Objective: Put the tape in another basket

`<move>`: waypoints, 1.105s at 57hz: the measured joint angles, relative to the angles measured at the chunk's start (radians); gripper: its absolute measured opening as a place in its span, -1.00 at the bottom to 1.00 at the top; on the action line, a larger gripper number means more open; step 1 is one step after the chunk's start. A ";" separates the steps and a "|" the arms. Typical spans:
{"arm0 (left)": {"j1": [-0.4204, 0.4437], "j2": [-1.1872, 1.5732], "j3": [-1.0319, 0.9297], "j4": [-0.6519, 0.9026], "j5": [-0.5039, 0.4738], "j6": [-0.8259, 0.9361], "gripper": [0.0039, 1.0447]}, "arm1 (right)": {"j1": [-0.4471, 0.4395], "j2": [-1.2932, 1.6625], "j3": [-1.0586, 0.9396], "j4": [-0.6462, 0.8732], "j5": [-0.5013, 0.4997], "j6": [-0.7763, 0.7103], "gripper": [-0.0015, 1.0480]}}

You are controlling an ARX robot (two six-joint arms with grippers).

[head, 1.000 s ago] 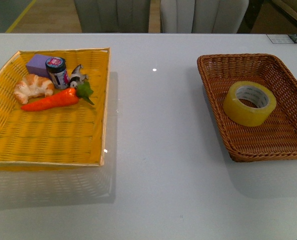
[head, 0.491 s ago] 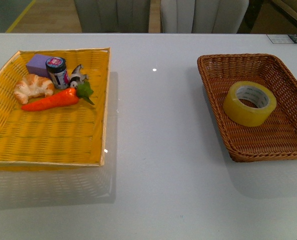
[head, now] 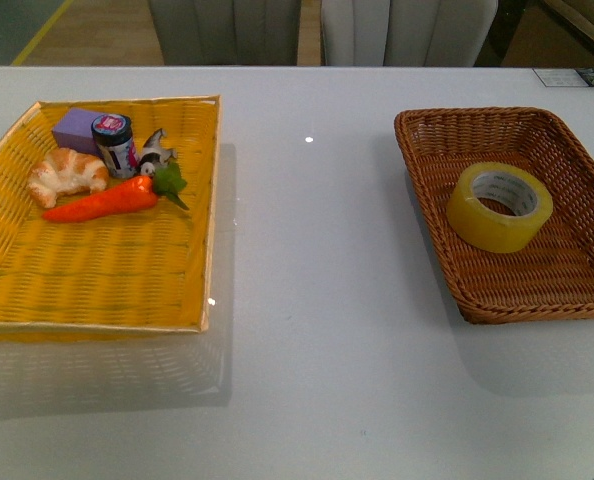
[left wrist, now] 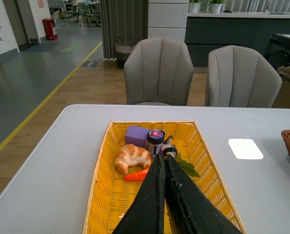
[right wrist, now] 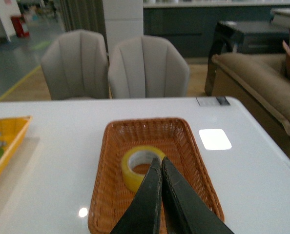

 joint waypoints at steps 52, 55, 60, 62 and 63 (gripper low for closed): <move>0.000 0.000 0.000 0.000 0.000 0.000 0.36 | 0.001 -0.139 0.000 -0.140 0.000 -0.001 0.38; 0.000 0.000 0.000 0.000 0.000 0.000 0.56 | 0.001 -0.139 0.000 -0.140 0.000 -0.002 0.58; 0.000 0.000 0.000 0.000 0.000 0.000 0.86 | 0.001 -0.139 0.000 -0.140 0.000 -0.001 0.85; 0.000 0.000 0.000 0.000 0.000 0.002 0.86 | 0.001 -0.139 0.000 -0.140 0.000 -0.001 0.85; 0.000 0.000 0.000 0.000 0.000 0.002 0.84 | 0.001 -0.139 0.000 -0.140 0.000 -0.001 0.83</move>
